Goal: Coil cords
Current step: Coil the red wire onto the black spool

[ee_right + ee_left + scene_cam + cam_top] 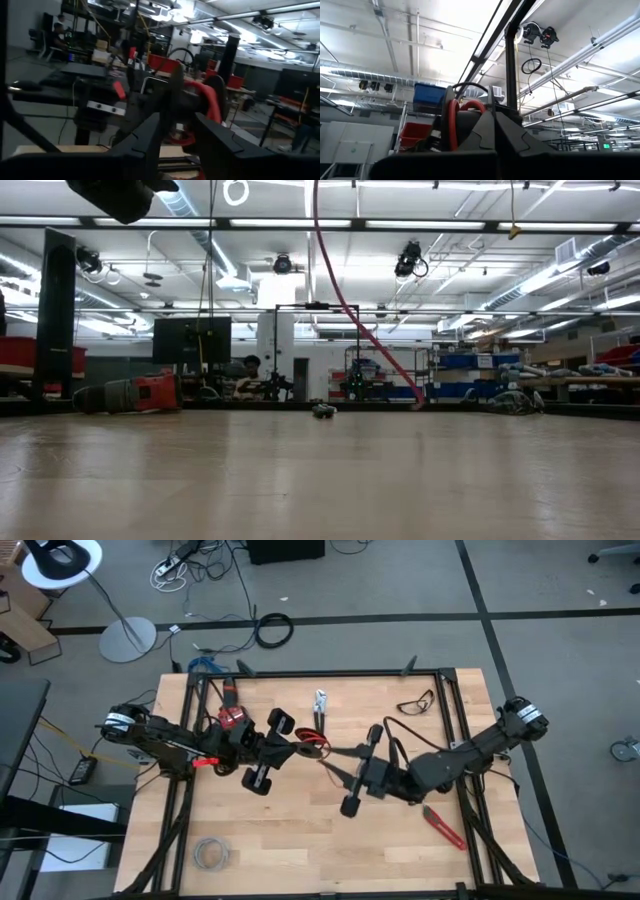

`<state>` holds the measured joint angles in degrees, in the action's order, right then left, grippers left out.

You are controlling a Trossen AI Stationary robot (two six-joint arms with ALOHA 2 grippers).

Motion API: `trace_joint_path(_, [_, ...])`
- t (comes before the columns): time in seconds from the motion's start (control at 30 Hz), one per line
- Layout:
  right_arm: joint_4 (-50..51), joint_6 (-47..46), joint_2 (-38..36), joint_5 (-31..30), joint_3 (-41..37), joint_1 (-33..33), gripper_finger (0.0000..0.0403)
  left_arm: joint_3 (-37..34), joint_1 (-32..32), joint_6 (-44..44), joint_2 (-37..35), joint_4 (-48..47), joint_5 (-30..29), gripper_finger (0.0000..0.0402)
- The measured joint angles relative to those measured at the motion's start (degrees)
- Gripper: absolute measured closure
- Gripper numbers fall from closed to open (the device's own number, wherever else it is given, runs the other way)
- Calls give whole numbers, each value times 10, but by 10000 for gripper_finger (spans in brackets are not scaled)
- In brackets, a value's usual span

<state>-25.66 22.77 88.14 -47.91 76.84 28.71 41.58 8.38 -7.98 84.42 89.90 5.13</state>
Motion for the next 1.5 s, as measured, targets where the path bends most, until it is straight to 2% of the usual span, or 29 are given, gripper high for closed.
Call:
trace_joint_path(0.13, [-1, -20, 0, 43, 0, -15, 289, 0, 1, 5, 0, -2, -5, 402])
trace_joint_path(0.27, [4, -33, 0, 48, 0, -26, 292, 0, 2, 17, 0, -5, -8, 402])
trace_joint_path(0.37, [7, -34, 0, 51, 0, -27, 317, 0, 2, 18, 0, -7, -8, 402])
trace_joint_path(0.53, [7, -30, 0, 56, 0, -26, 392, 0, 2, 20, 0, -11, -8, 402])
trace_joint_path(0.8, [54, -16, -8, 22, 1, -8, 399, 0, 3, 35, -1, -56, 1, 392])
trace_joint_path(0.93, [104, -21, -21, -5, 1, 8, 400, 0, 3, 38, 0, -81, -9, 358])
trace_joint_path(1.07, [151, -23, -33, -42, 6, 29, 401, 0, 3, 48, 0, -96, -13, 299])
trace_joint_path(1.2, [257, -67, -40, -53, 39, 39, 401, 0, 3, 56, -1, -114, -30, 231])
trace_joint_path(1.3, [362, -118, -40, -53, 68, 41, 402, 0, 11, 70, -3, -142, -64, 187])
trace_joint_path(1.4, [486, -192, -40, -37, 103, 38, 402, 4, 25, 90, -21, -226, -100, 156])
trace_joint_path(1.5, [582, -246, -40, -14, 131, 31, 402, 30, 45, 109, -50, -400, -168, 143])
